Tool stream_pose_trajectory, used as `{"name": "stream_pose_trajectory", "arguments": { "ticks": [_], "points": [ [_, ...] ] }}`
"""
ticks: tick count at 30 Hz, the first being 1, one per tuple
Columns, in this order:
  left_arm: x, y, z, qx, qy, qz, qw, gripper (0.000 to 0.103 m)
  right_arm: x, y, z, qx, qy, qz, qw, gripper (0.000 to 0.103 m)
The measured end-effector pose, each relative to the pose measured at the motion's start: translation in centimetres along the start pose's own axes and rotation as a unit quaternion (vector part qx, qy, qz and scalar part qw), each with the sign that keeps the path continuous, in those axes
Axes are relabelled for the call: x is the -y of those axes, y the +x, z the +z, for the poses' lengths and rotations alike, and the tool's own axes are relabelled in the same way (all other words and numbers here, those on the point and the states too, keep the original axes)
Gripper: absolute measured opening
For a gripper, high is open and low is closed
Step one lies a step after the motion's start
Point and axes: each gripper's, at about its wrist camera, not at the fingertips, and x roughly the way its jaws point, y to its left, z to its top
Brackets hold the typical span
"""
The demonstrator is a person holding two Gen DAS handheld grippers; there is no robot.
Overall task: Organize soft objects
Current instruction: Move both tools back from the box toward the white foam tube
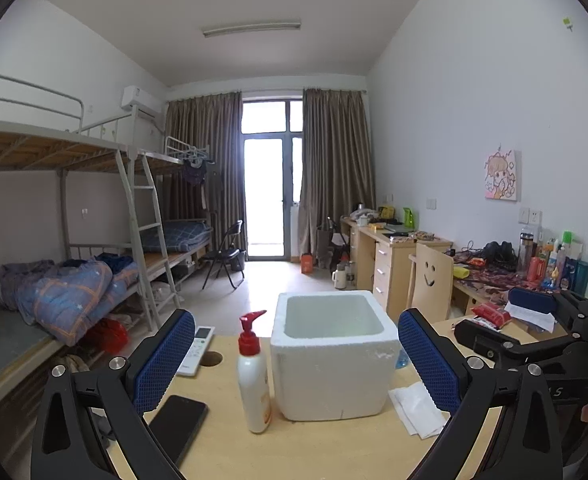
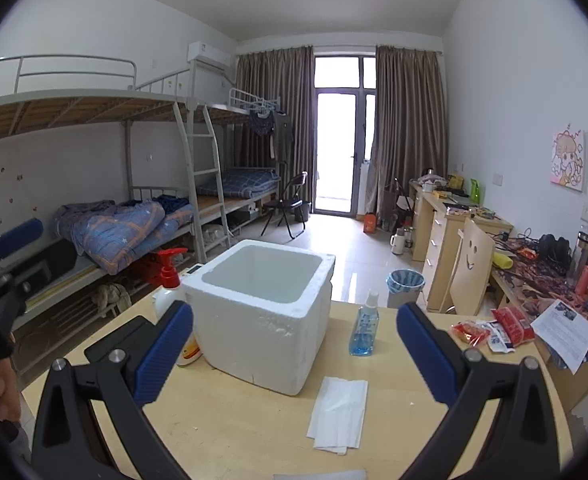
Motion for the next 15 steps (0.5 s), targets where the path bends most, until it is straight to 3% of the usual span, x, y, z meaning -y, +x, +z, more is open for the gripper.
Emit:
{"name": "stream_pose_trajectory", "arguments": {
  "ticks": [15],
  "points": [
    [0.5, -1.4, -6.3, 0.005, -0.018, 0.009, 0.9998, 0.102, -0.4, -1.8, -5.6, 0.011, 0.014, 0.009, 1.000, 0.103]
  ]
}}
